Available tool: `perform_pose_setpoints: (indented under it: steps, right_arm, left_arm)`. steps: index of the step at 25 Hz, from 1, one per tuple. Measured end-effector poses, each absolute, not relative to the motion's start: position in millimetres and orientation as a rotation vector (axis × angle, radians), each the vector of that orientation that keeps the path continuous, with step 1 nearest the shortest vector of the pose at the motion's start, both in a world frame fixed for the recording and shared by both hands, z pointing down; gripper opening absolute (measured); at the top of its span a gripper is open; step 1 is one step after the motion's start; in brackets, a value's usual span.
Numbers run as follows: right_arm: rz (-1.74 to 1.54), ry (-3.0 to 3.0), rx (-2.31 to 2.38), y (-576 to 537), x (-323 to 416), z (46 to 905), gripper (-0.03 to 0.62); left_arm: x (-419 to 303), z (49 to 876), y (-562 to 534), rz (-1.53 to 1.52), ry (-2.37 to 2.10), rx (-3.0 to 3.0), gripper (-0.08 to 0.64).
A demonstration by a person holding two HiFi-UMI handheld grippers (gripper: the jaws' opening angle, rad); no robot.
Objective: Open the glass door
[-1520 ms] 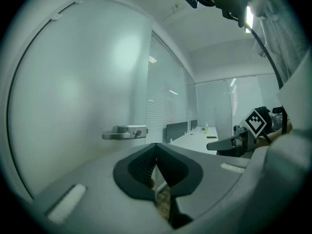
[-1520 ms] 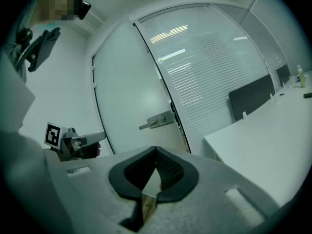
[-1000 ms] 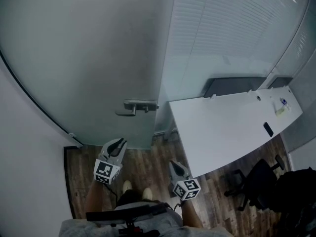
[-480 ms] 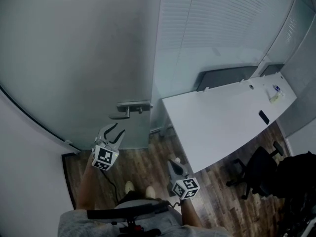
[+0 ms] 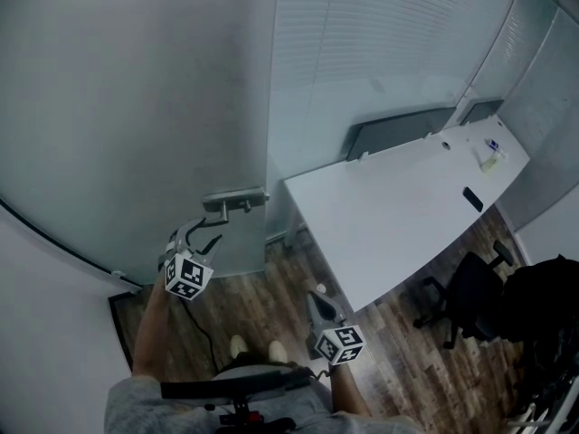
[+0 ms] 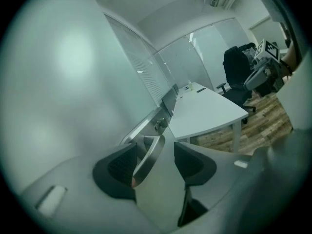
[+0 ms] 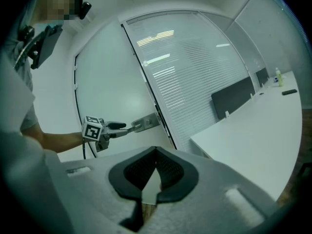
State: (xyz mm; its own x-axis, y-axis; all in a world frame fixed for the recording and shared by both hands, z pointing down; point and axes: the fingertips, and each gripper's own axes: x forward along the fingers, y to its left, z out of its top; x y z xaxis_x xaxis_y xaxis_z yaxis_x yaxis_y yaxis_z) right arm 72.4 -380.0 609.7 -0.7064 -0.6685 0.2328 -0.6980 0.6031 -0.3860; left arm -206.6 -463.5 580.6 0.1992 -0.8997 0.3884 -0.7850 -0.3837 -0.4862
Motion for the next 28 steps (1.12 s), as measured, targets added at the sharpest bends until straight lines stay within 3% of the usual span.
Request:
perform_pose_setpoints:
  steps: [11, 28]
  right_arm:
    - [0.713, -2.736, 1.235, -390.8, 68.7, 607.8, 0.002]
    - [0.744, -2.709, 1.298, -395.0, 57.5, 617.0, 0.002]
  left_arm:
    - [-220.8, 600.4, -482.7, -1.171, 1.405, -2.244, 0.249]
    - [-215.5, 626.8, -493.6, -1.349, 1.079, -2.211, 0.133]
